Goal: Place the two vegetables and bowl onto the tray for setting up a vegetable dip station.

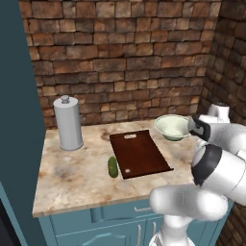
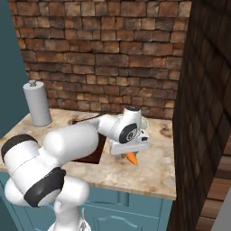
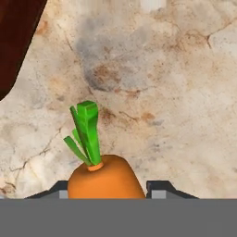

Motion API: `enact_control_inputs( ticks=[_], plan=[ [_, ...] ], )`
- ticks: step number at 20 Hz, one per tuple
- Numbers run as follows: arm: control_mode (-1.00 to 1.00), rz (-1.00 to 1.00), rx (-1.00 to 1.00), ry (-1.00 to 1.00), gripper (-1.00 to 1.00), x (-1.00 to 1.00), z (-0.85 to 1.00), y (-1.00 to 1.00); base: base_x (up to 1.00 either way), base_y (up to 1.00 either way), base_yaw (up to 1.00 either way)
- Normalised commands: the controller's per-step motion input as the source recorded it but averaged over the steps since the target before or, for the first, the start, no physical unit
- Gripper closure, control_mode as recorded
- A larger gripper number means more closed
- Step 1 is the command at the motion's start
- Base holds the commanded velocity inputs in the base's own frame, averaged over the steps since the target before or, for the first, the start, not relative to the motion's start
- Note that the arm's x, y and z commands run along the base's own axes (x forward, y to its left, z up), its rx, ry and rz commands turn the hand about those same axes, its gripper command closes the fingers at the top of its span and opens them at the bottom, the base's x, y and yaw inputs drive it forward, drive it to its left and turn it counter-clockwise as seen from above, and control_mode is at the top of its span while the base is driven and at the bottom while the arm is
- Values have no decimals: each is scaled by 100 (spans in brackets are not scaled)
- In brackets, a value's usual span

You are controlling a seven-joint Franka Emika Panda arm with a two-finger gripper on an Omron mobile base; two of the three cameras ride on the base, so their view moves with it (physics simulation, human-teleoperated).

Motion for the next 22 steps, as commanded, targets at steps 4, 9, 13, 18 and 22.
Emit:
enact_control_inputs(
  ticks=[4, 9, 13, 18, 22],
  plan=[
    [-100, 5, 0, -3, 100, -33, 57, 77, 0, 0, 0],
    [-100, 9, 0, 0, 100, -17, 58, 64, 0, 0, 0],
    [-100, 16, 0, 0, 100, -1, 47, 65, 0, 0, 0],
    [-100, 25, 0, 1, 100, -4, 15, 80, 0, 0, 0],
    [-100, 29, 0, 1, 100, 2, 9, 77, 0, 0, 0]
  ],
)
